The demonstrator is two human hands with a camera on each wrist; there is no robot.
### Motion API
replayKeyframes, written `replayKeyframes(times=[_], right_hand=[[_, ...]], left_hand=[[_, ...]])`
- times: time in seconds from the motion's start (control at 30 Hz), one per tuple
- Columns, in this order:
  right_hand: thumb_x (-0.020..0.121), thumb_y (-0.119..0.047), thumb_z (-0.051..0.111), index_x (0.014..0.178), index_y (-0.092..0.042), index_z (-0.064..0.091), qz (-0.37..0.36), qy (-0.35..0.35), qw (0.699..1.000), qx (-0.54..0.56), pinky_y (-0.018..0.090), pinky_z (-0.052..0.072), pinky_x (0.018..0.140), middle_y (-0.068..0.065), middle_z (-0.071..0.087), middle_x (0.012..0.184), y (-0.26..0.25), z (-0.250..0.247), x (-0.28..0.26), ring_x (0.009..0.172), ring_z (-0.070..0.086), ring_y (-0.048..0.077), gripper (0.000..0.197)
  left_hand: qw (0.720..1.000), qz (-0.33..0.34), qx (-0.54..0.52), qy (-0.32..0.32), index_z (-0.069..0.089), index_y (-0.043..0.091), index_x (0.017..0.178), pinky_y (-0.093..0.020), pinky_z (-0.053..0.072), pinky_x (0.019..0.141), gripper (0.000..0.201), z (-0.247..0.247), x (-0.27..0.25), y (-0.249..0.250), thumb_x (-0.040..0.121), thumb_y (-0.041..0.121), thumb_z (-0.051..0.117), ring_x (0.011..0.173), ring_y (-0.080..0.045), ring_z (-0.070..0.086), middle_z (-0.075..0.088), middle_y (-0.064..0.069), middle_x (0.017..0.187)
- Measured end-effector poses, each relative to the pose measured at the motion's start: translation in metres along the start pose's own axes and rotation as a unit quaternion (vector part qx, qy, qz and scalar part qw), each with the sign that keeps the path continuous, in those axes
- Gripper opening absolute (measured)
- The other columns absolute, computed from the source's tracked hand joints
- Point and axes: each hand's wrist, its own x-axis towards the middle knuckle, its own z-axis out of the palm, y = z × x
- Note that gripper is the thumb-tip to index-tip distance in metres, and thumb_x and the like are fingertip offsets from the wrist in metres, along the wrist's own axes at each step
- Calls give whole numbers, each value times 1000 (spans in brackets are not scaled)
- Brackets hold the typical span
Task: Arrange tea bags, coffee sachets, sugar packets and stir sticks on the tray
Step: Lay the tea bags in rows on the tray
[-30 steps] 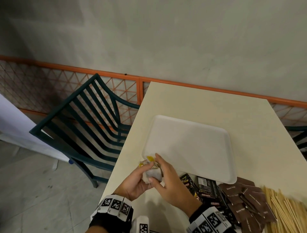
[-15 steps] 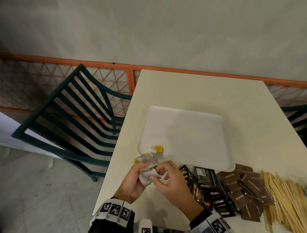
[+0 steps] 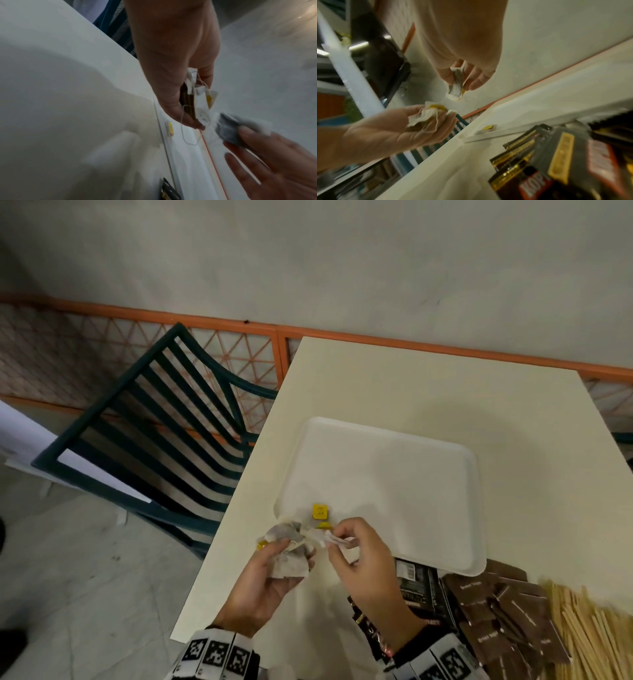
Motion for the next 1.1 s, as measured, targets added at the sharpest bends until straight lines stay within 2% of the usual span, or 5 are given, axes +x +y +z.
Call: replayKeyframes(times=[0.13, 0.27, 0.5, 0.73, 1.1], right_hand=[[85, -32, 57, 91, -25, 53, -134, -154, 975, -93, 20, 40, 80, -9, 59, 94, 5, 6, -1, 91, 50, 4, 11], [90, -41, 52, 96, -25, 59, -157, -212, 962, -69, 20, 36, 93, -17, 62, 103, 10, -4, 4, 106, 51, -1, 18], [90, -23, 54, 99, -16, 61, 7, -149, 984, -101, 19, 45, 76, -3, 62, 94, 40, -15, 43, 85, 56, 9, 13], [89, -32, 56, 132, -14, 40, 119, -202, 951, -203, 38, 44, 94, 9, 45, 125, 53, 9, 82, 115, 47, 26, 49], [81, -13, 59, 95, -15, 44, 176, -222, 943, -172, 39, 46, 71, 5, 53, 84, 43, 25, 105, 80, 55, 27, 20]], left_hand=[[1000, 2, 16, -3, 62, 6, 100, -33, 53, 66, 34, 13, 0, -2, 87, 33, 47, 72, -21, 64, 66, -12, 82], [997, 18, 61, 37, 59, 5, 99, -27, 55, 58, 26, 7, 1, -8, 78, 20, 58, 65, -16, 64, 64, -10, 74], [992, 64, 33, 108, 61, 8, 104, -23, 56, 58, 22, 1, 3, -18, 83, 8, 54, 70, -17, 71, 71, -14, 82], [987, 95, 48, 117, 58, 7, 114, -25, 57, 60, 36, -2, 5, -7, 78, 12, 56, 78, -20, 71, 70, -15, 91], [986, 98, 102, 93, 56, 9, 119, -28, 58, 67, 33, -15, 32, 30, 87, 6, 51, 85, -22, 69, 69, -11, 97]])
